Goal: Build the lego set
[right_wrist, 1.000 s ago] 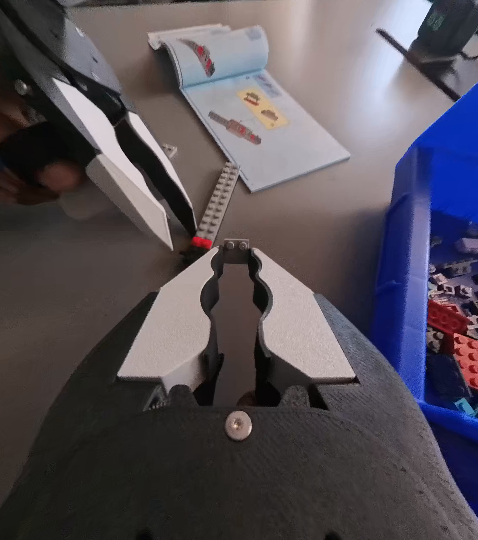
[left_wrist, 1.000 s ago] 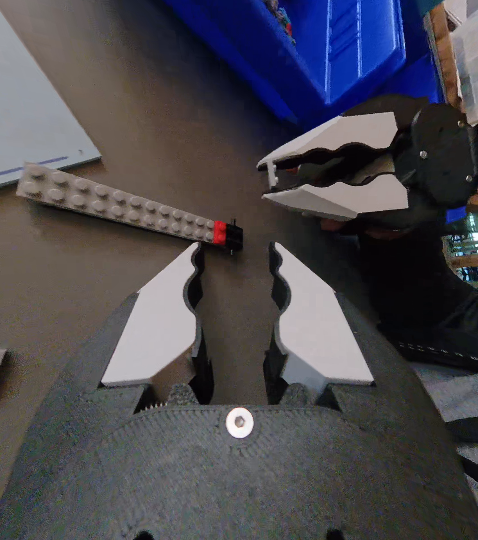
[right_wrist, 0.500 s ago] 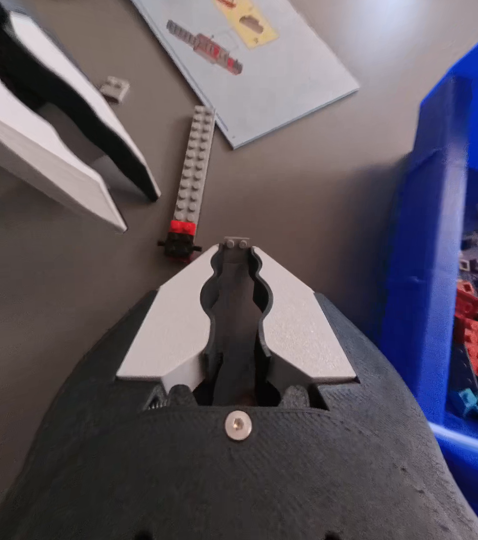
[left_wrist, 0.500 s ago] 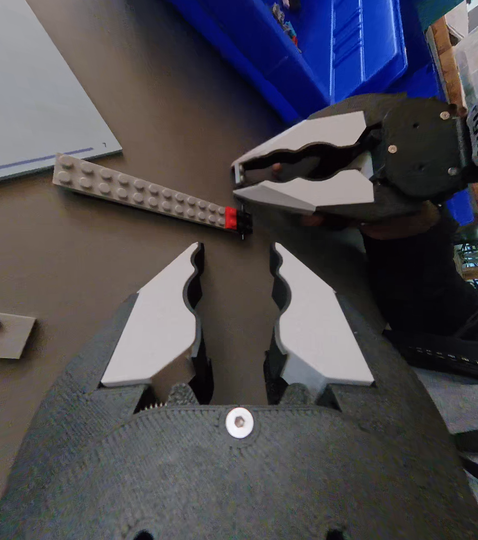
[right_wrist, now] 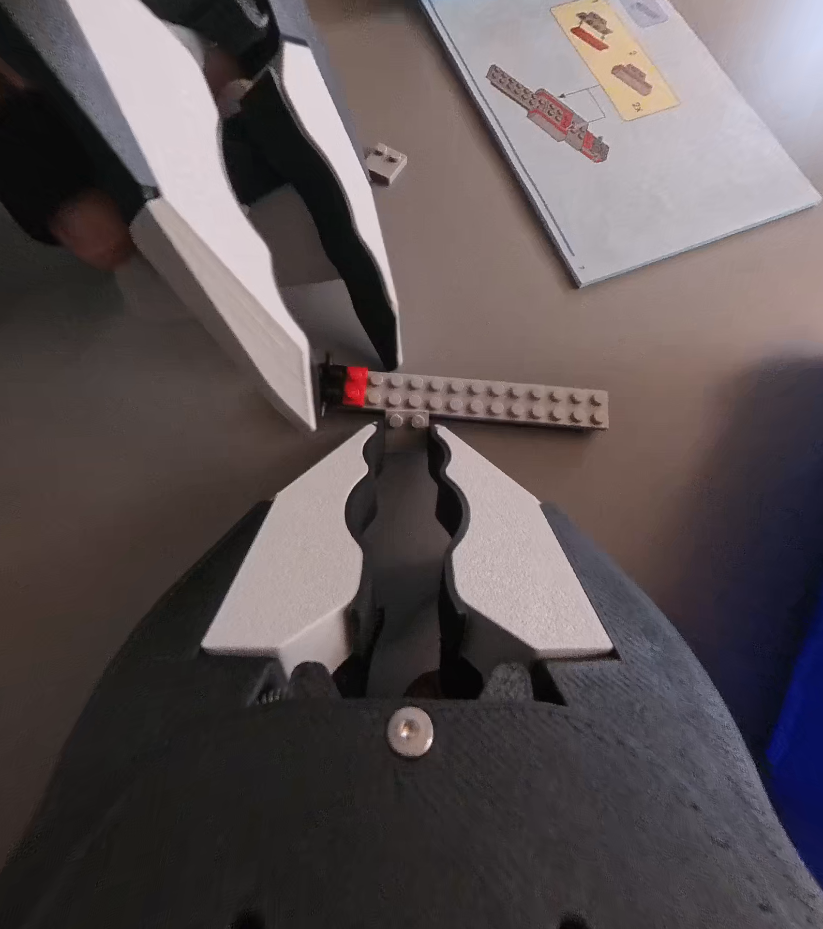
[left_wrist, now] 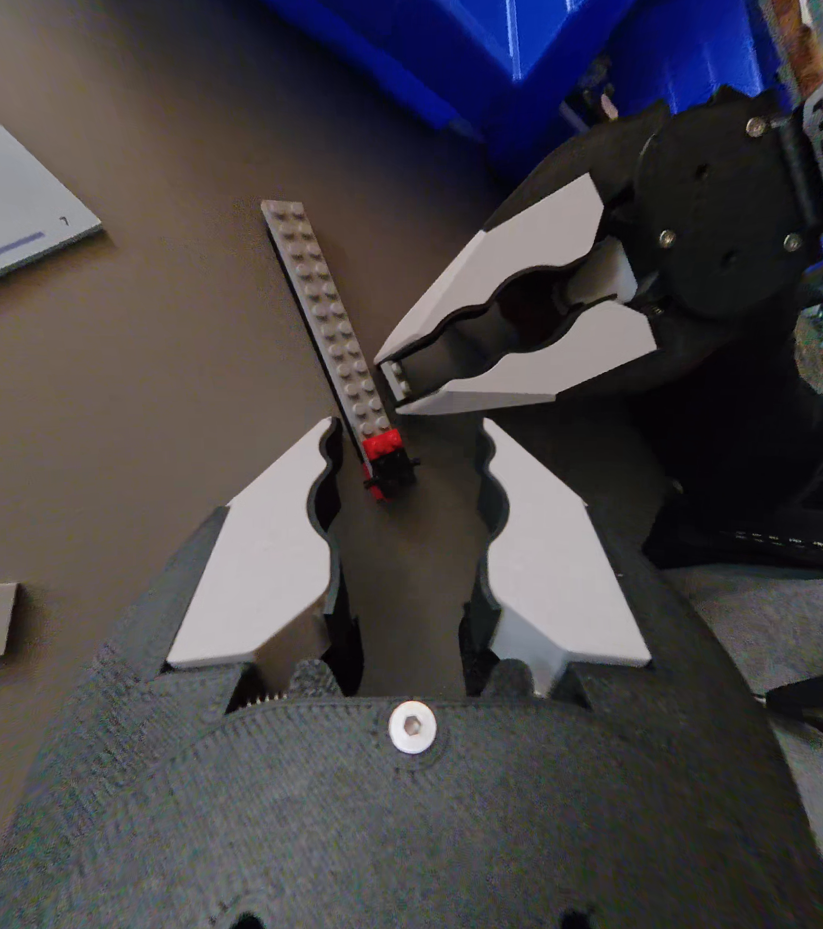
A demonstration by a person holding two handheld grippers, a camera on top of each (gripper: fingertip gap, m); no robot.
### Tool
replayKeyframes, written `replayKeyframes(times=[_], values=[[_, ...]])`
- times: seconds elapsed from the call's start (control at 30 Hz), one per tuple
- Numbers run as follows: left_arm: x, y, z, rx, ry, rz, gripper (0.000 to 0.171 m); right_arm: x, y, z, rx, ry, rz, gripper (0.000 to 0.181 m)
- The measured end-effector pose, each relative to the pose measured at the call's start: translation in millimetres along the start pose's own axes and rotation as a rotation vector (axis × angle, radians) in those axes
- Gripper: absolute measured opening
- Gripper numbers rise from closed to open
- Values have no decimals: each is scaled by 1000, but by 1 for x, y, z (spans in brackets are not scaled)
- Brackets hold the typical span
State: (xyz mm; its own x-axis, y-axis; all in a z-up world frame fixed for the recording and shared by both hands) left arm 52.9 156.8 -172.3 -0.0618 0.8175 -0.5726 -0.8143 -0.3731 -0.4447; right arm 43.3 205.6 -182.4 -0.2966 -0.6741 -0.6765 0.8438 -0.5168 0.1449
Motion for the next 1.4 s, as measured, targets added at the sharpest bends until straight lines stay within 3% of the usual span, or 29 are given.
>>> replayKeyframes(times=[0.17, 0.33, 0.57, 0.7, 0.9, 1.0, 1.23, 1.4], values=[[-4, -6, -9, 90, 49, 44, 51, -5, -1, 0, 22, -25, 11, 20], [3, -15, -9, 77, 25, -35, 51, -2, 1, -4, -24, 1, -11, 20], [-3, -2, 2, 52, 13, -36, 51, -4, 4, -5, -39, -3, 2, 19], [-6, 19, 33, 98, -52, -20, 51, -6, 4, -3, -48, -25, -4, 19], [-10, 66, 124, 222, -344, 45, 50, -5, 2, 0, -68, -50, -59, 19], [-3, 72, 144, 244, -430, -5, 51, -6, -1, 1, -67, -61, -89, 19], [-4, 57, 137, 227, -563, -84, 50, -18, -11, 9, 52, -171, -84, 19], [1, 47, 124, 267, -481, -49, 51, -16, -9, 8, 25, -156, -115, 19]])
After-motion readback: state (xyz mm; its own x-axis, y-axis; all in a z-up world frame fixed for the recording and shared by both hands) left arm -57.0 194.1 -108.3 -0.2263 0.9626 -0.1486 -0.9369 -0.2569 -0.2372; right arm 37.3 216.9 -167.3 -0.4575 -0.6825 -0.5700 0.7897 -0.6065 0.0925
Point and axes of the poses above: each gripper's, where its closed fingertips meet, x out along the fingers, z out of its top, y = z × x across the jaws, the point moved 3 cm from there along -x, back along the fingers, and after that the axes turned 12 degrees about x, right-handed, at the moved point
